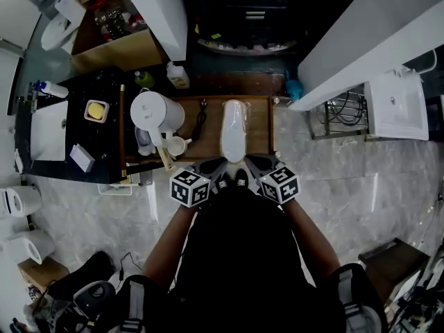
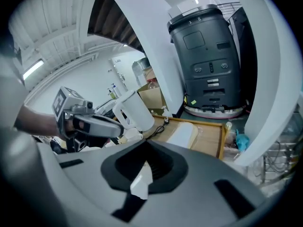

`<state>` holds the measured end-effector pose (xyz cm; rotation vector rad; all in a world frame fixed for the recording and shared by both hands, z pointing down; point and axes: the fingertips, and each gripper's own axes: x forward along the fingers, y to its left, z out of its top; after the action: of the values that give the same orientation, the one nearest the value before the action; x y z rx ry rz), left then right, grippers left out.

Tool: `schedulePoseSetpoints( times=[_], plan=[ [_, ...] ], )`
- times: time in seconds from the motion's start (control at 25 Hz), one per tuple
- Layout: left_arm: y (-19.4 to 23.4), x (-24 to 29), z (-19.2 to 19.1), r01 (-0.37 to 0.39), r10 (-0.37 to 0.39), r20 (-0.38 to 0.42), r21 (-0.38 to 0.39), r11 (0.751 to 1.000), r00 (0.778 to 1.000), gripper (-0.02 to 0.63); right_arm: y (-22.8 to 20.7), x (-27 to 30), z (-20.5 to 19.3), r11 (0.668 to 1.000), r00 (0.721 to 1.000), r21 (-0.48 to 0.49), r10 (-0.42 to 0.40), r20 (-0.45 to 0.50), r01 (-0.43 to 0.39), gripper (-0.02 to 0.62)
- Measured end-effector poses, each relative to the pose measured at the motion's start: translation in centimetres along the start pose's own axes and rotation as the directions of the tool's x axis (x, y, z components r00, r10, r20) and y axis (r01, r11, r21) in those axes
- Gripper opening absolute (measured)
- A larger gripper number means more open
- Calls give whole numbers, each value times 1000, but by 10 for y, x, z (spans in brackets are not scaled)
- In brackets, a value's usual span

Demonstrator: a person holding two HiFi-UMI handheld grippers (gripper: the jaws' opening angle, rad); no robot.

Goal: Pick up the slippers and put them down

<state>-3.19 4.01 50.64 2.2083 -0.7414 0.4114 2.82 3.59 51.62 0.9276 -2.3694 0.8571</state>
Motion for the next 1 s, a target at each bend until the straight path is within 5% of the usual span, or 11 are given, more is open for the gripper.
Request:
schedulePoseSetpoints(
  times=[0.48, 1.0],
  plan=[
    [-36, -26, 16, 14, -18, 45, 79, 997, 999, 11, 33, -26, 23, 994, 992, -101, 60, 114, -48, 6],
    [-59, -18, 13, 4, -10, 80, 76, 997, 997, 11, 41, -43, 19, 981, 988, -174, 108, 111, -88, 6]
  ],
)
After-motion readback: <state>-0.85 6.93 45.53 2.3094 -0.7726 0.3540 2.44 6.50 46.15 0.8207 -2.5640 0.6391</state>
